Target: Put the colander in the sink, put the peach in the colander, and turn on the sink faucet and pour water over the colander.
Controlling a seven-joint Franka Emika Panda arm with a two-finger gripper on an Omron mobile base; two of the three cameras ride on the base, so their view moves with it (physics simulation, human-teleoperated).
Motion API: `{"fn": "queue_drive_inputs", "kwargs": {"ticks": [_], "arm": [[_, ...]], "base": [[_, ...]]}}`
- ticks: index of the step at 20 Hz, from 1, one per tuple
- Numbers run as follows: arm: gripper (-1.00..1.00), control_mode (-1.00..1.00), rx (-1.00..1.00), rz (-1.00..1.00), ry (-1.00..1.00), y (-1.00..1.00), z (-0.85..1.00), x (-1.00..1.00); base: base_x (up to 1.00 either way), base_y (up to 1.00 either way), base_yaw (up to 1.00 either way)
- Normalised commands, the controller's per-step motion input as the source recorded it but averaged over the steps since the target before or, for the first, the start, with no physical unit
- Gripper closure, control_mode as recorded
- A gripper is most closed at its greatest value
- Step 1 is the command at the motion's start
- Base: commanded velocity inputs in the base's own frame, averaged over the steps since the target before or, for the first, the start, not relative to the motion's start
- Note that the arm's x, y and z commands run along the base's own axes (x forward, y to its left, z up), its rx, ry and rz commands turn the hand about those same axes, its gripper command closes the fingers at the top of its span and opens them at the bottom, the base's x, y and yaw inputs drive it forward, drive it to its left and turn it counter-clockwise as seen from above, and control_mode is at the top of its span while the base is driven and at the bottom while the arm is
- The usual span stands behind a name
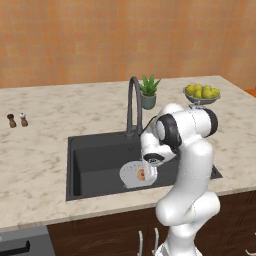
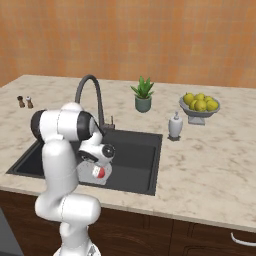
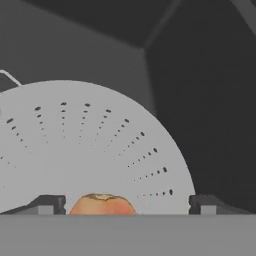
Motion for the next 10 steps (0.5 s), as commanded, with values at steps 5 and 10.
{"fn": "queue_drive_inputs", "kwargs": {"ticks": [5,10], "arm": [[-1.00,-1.00,0.08,0.11,-0.10,-0.17,0.95,-0.27],[-1.00,-1.00,0.08,0.07,-0.06,-0.11,1.00,-0.33]], "base": [[0.00,0.00,0.00],[0.00,0.00,0.00]]}}
